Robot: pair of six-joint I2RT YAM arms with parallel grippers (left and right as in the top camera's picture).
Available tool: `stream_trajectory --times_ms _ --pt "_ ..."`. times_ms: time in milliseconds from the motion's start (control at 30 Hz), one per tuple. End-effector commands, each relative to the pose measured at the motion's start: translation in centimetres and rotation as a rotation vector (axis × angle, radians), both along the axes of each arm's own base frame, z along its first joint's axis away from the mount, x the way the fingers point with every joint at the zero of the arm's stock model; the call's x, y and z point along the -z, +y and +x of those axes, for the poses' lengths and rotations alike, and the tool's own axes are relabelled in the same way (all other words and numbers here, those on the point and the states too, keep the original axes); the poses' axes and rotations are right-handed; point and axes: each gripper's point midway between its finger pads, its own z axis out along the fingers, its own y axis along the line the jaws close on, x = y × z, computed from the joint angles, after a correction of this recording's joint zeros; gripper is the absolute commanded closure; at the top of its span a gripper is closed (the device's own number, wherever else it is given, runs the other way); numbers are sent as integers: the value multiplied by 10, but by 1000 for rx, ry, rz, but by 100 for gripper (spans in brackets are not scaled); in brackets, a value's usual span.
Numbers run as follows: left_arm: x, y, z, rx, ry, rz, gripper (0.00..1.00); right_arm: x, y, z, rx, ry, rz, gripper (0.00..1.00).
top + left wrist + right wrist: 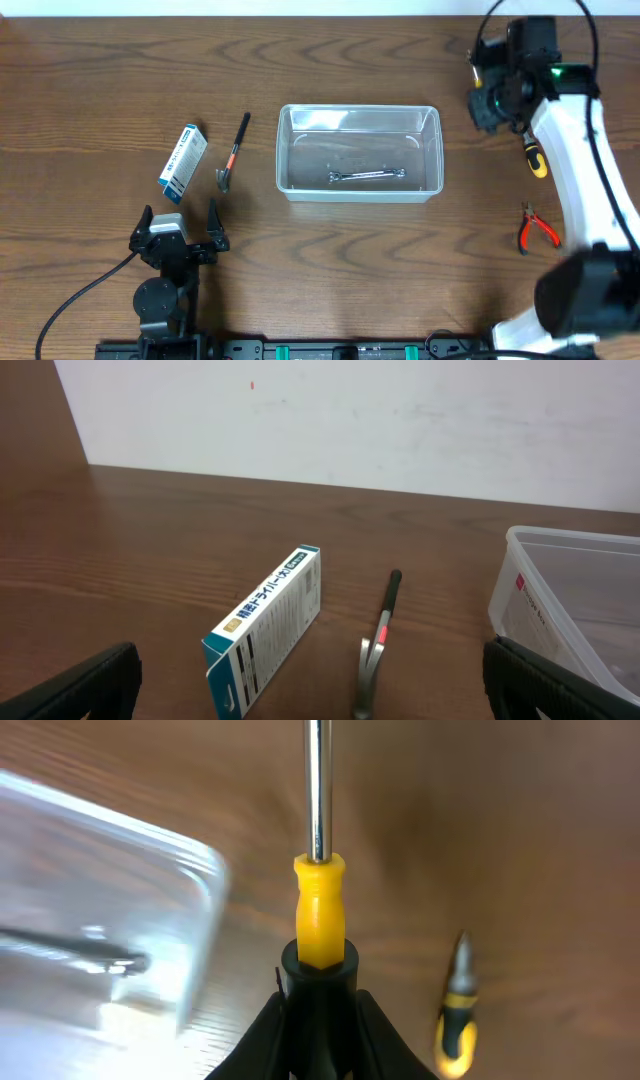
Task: Pack container
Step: 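Lift the screwdriver, place it in the container, release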
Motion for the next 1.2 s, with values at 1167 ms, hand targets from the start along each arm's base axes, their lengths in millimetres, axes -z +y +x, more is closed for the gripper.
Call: stream_trajectory --times_ms 1167 --pt "17 -1 0 4 44 3 2 134 174 -42 -803 285 -172 89"
